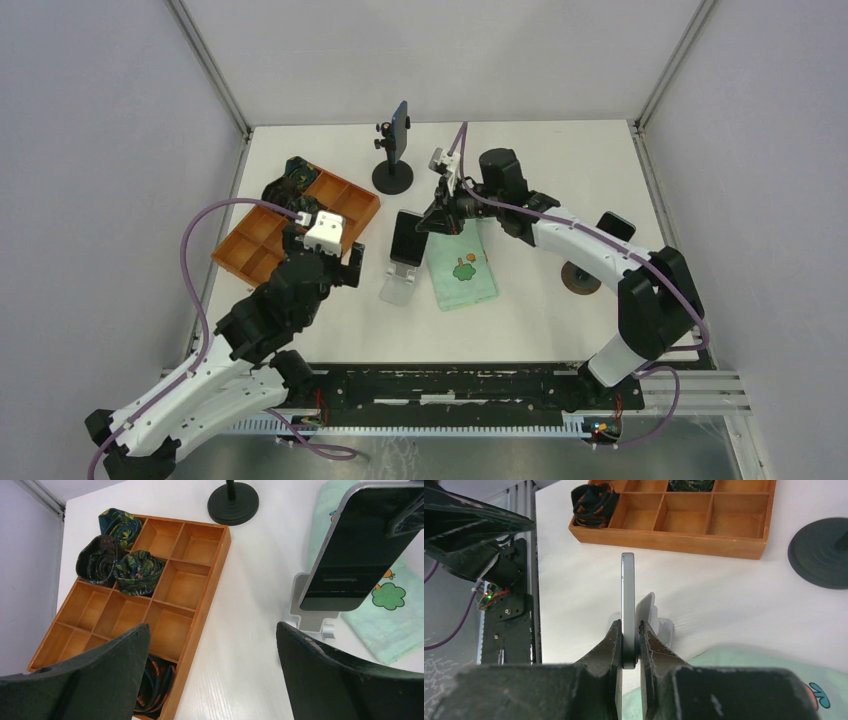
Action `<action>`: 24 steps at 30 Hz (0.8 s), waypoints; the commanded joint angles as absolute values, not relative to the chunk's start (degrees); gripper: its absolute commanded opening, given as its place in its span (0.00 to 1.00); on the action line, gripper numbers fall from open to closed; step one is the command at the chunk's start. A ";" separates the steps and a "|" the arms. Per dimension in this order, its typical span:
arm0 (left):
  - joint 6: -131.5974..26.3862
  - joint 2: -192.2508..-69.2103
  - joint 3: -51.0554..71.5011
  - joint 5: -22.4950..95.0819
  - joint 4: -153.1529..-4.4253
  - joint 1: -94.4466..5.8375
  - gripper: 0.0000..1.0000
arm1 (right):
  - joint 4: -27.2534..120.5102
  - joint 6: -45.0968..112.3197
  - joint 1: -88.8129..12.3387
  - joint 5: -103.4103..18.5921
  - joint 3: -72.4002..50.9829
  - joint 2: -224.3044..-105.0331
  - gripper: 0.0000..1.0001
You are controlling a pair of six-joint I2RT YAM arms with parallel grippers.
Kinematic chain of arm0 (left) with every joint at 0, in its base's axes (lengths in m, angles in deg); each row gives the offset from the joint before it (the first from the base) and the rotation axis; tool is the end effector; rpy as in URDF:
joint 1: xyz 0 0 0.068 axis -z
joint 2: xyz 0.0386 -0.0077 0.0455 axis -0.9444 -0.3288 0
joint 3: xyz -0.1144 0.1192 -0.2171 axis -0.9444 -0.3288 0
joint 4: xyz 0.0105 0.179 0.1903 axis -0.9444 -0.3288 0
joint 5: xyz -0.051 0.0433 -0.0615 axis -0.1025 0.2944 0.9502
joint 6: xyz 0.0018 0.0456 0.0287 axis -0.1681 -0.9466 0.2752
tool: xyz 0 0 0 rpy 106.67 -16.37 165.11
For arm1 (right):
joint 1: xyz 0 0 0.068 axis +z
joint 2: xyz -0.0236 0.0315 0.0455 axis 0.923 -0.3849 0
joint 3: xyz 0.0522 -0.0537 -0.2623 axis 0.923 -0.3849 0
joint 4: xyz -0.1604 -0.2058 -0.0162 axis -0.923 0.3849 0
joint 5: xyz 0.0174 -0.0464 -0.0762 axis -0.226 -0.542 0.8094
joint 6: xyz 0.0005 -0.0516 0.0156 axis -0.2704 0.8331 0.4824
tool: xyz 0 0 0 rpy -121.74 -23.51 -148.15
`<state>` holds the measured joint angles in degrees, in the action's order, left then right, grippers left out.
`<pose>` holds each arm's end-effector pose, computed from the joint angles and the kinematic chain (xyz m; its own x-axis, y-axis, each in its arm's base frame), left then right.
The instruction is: Place the phone on the phone stand
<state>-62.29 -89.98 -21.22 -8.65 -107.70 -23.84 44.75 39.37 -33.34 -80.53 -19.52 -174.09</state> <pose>0.1082 -0.0849 0.3128 -0.2483 0.2270 -0.9417 0.1968 0.9637 0.1804 0.2859 0.2237 0.2963 -0.3331 -0.2092 -0.9194 -0.9333 0.2116 0.2900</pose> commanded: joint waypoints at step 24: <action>-64.71 -88.20 -20.65 -9.98 -106.52 -25.01 1.00 | 48.47 39.70 -27.64 -63.86 -14.15 -180.71 0.22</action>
<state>-62.34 -88.62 -21.22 -9.40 -107.85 -24.63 51.16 38.95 -27.64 -67.52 -16.06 -180.16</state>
